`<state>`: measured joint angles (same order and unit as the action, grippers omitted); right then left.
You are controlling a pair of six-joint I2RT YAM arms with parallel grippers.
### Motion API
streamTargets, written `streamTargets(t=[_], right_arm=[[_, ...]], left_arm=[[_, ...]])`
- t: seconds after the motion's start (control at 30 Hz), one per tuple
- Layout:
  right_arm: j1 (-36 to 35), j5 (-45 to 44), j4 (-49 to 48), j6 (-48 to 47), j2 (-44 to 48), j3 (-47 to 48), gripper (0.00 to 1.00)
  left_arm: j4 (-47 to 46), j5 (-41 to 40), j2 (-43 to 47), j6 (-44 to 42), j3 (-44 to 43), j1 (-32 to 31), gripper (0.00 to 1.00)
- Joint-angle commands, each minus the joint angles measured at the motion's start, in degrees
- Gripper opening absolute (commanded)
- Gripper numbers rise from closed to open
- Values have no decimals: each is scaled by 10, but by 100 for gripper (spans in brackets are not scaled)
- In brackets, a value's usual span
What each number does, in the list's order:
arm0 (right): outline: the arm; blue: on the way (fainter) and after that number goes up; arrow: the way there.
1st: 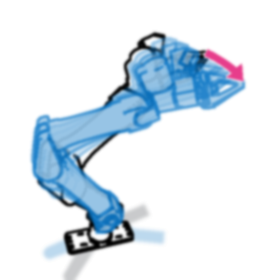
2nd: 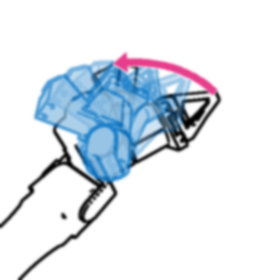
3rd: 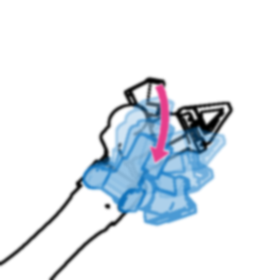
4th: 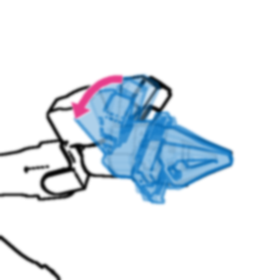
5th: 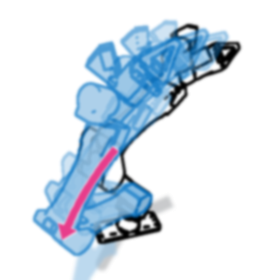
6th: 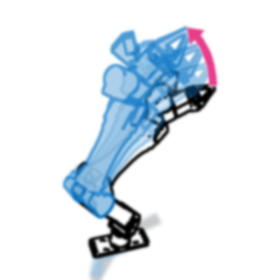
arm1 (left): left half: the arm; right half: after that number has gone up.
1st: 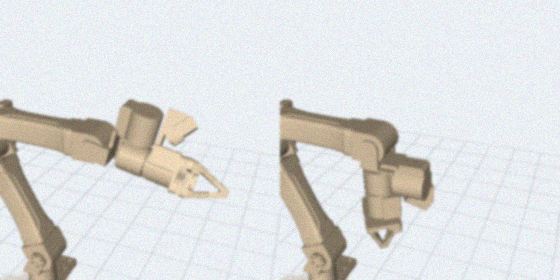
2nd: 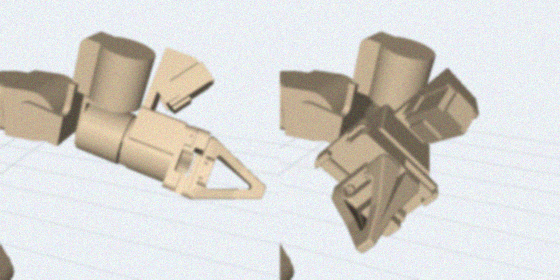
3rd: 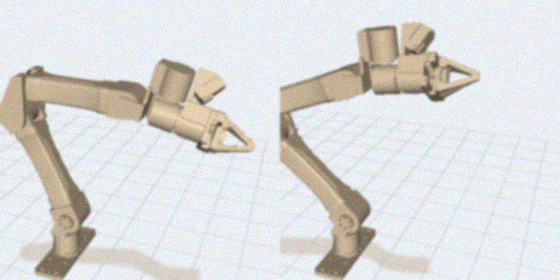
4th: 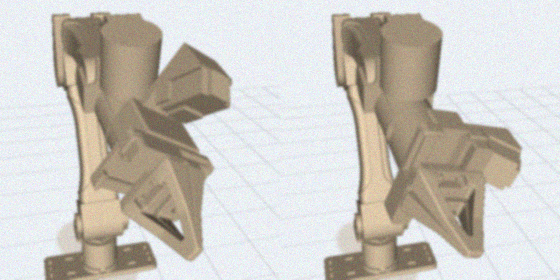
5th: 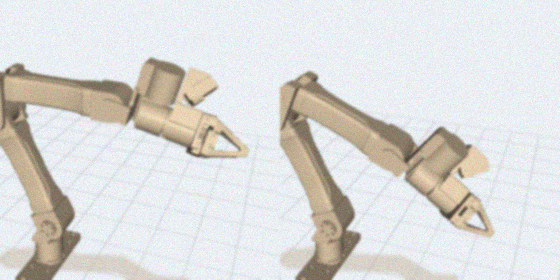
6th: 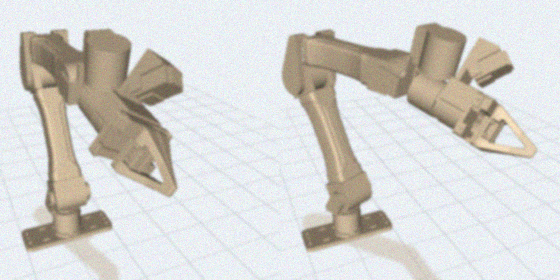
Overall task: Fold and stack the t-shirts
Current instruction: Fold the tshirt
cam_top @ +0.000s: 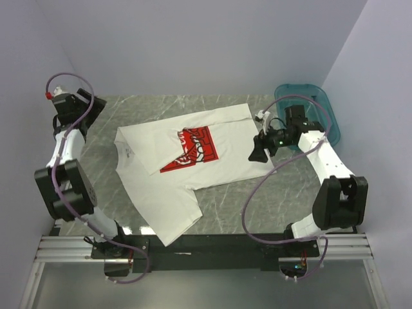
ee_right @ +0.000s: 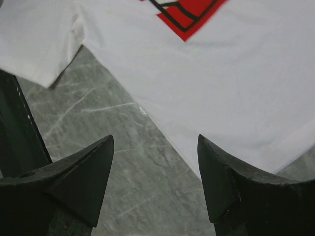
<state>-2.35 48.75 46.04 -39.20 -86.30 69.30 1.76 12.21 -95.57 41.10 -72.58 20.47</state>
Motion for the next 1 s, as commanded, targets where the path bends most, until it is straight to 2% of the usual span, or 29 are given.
streamTargets(t=[0.0, 0.03, 0.07, 0.13, 0.2, 0.3, 0.33, 0.37, 0.4, 0.43, 0.47, 0.5, 0.6, 0.67, 0.7, 0.8, 0.97], right_arm=[[-53, 64, 86, -164, 72, 8, 76], [-80, 69, 89, -187, 86, -2, 78], [-98, 72, 82, -204, 110, -29, 87], [-142, 76, 73, -241, 127, -68, 88], [-169, 83, 75, -272, 133, -85, 89], [-254, 79, 80, -305, 135, -113, 89], [-280, 51, 58, -291, 142, -124, 89], [-346, 28, -5, -254, 164, -157, 89], [-377, -7, -46, -233, 176, -175, 89], [-407, -73, -86, -213, 192, -207, 90], [-443, -109, -149, -188, 194, -217, 90], [-498, -136, -166, -183, 191, -221, 90], [-583, -194, -188, -157, 142, -185, 89], [-615, -225, -198, -135, 95, -148, 87], [-653, -243, -202, -128, 79, -138, 86], [-701, -310, -223, -116, 17, -107, 83], [-752, -320, -270, -108, -55, -65, 81]], left_arm=[[-92, 92, 70, -6, 59, -7, 85], [-113, 140, 85, 11, 72, -10, 88], [-120, 159, 109, 14, 81, -18, 89], [-83, 177, 128, -18, 72, -64, 89], [22, 162, 153, -86, 49, -129, 88], [104, 104, 219, -133, 66, -182, 86], [114, 94, 242, -147, 79, -183, 86], [121, 71, 292, -153, 103, -184, 86], [133, 58, 318, -160, 114, -182, 86], [137, 42, 370, -168, 136, -182, 90], [137, 21, 395, -166, 149, -182, 94], [132, 11, 419, -153, 164, -182, 98], [120, -16, 497, -110, 223, -180, 99], [129, -17, 526, -100, 244, -181, 99], [138, -25, 532, -94, 245, -181, 99], [184, -42, 557, -88, 241, -181, 98], [232, -84, 633, -81, 227, -180, 98]])
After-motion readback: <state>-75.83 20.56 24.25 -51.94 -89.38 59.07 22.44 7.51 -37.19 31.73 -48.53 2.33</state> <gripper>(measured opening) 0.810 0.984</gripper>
